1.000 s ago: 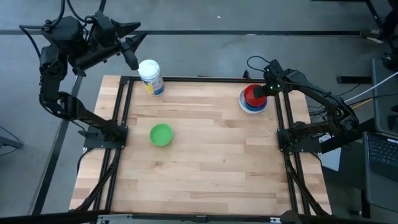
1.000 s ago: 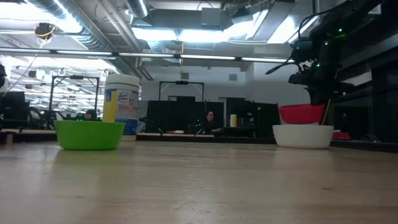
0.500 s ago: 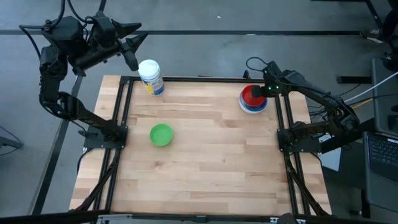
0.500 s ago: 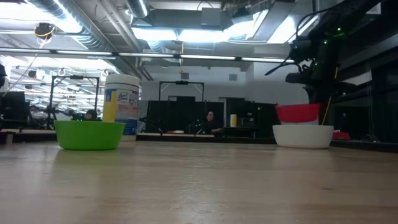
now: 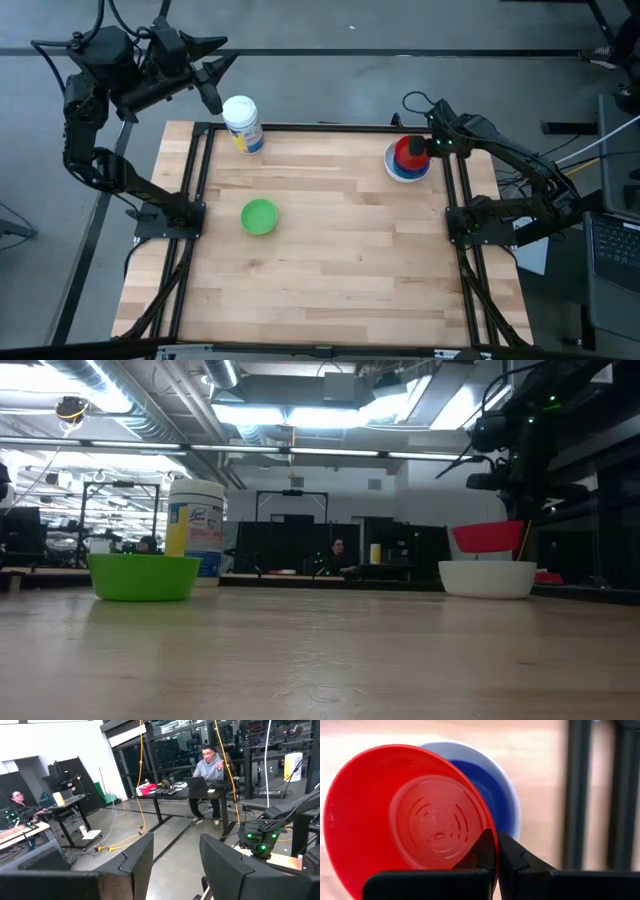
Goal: Nest bowls inside each other
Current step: Stack the red bowl on the blue bowl
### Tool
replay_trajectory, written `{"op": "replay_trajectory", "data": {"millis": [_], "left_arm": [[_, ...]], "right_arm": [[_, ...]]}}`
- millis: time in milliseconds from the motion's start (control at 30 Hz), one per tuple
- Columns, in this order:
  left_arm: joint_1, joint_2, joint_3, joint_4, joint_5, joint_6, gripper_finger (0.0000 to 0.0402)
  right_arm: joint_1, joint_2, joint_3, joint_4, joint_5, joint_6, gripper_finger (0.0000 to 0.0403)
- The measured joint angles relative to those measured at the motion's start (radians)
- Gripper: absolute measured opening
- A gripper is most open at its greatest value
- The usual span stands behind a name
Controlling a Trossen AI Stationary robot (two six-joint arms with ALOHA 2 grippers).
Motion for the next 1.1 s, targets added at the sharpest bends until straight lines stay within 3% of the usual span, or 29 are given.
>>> {"op": "replay_trajectory", "data": {"millis": [100,633,1100], "left_arm": [[0.000,0.000,0.000,0.000,0.002,0.005,0.0157],[0.000,0.008,-0.002,0.000,0.032,-0.003,0.0157],[0.000,0.008,-0.002,0.000,0.032,-0.003,0.0157]], "right_arm": [[-0.009,-0.001,0.000,-0.070,0.032,-0.014,0.0001],[-0.027,-0.011,0.000,-0.040,0.001,-0.047,0.0008],[-0.027,-0.010,0.000,-0.005,-0.025,-0.037,0.0150]]}}
